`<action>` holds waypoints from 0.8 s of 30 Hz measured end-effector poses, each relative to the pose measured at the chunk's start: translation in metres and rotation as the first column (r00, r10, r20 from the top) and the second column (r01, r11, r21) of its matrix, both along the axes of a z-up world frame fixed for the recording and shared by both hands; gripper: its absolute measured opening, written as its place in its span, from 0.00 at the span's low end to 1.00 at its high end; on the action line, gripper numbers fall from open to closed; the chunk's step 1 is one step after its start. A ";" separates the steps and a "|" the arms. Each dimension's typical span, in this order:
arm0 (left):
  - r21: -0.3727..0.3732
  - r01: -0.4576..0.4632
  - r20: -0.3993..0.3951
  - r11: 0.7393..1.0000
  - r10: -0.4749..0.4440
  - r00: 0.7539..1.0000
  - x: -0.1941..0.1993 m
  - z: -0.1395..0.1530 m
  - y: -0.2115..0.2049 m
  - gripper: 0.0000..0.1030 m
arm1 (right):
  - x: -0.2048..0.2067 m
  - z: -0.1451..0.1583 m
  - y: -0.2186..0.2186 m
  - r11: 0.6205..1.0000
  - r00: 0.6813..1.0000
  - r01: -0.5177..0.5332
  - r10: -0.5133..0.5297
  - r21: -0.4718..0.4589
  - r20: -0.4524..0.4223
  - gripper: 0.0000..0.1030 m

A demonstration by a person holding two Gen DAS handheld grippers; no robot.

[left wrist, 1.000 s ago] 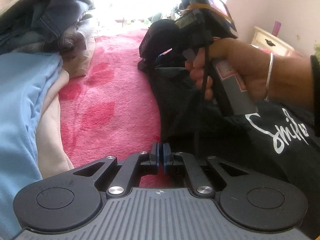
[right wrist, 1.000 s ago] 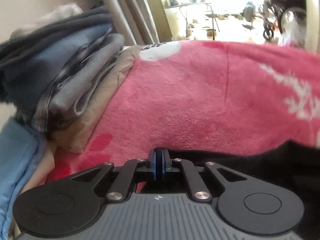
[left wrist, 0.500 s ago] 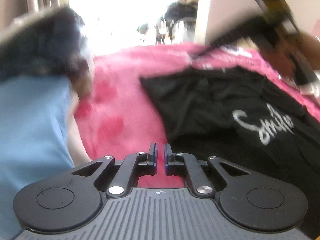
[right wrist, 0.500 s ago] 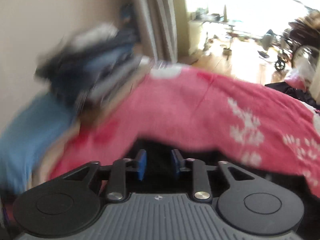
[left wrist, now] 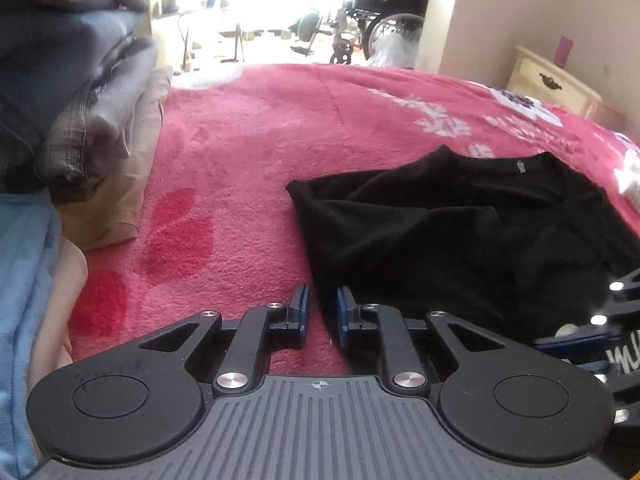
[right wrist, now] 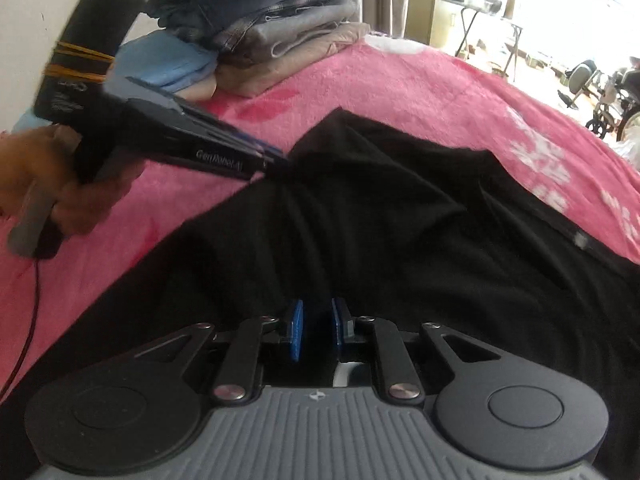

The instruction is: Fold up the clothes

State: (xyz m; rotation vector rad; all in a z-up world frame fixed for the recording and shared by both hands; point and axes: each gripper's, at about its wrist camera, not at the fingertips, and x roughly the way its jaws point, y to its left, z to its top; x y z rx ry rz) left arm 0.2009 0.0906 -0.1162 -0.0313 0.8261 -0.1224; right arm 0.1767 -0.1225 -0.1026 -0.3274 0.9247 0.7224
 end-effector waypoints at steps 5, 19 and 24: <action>0.014 0.005 0.012 1.000 -0.005 1.000 -0.001 0.007 0.000 0.18 | 0.006 0.015 -0.012 0.999 0.999 0.037 -0.037 0.006 -0.031 0.16; 0.007 -0.100 0.001 0.995 0.100 0.995 -0.008 0.031 0.014 0.34 | 0.097 0.014 -0.078 0.704 0.778 0.627 -0.549 0.334 -0.306 0.18; -0.007 -0.084 0.064 0.996 0.084 0.994 -0.042 0.075 0.023 0.43 | 0.056 0.064 -0.125 0.736 0.780 0.626 -0.579 0.258 -0.239 0.19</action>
